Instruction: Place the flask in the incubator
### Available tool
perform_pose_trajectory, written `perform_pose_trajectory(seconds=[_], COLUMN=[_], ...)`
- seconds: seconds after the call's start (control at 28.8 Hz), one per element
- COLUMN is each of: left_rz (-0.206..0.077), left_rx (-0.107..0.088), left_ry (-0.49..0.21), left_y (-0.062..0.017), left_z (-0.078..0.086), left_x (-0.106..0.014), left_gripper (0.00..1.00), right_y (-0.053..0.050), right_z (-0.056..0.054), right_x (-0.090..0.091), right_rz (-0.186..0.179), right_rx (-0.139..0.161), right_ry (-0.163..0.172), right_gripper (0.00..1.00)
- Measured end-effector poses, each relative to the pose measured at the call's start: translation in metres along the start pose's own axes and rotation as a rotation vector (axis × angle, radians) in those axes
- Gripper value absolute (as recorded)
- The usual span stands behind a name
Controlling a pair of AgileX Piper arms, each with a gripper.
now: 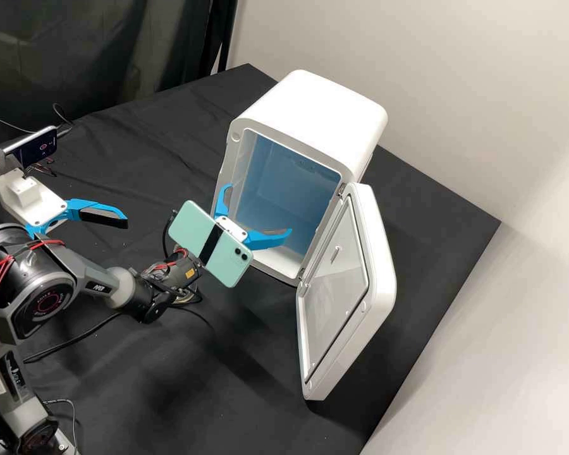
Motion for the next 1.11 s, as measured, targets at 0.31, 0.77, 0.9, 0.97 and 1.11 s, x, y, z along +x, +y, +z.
perform_pose_trajectory(seconds=[0.31,0.77,0.9,0.97,1.11], left_rz=[0.000,0.000,-0.001,-0.009,-0.002], left_rx=[0.000,0.000,0.007,-0.013,-0.027], left_ry=[0.000,0.000,0.009,0.009,0.023], left_y=[0.0000,0.0000,0.0002,0.0010,0.0069], left_z=[0.000,0.000,-0.006,-0.012,-0.018], left_x=[0.000,0.000,-0.001,-0.006,-0.020], left_gripper=[1.00,1.00,1.00,1.00,1.00], right_y=[0.004,0.004,0.003,0.002,0.000], right_z=[0.002,0.001,0.002,0.003,0.005], right_x=[-0.019,-0.019,-0.019,-0.018,-0.017], right_rz=[0.038,0.037,0.035,0.035,0.026], right_rx=[0.012,0.011,0.011,0.012,0.013], right_ry=[0.026,0.029,0.026,0.026,0.020], right_gripper=[1.00,1.00,1.00,1.00,1.00])
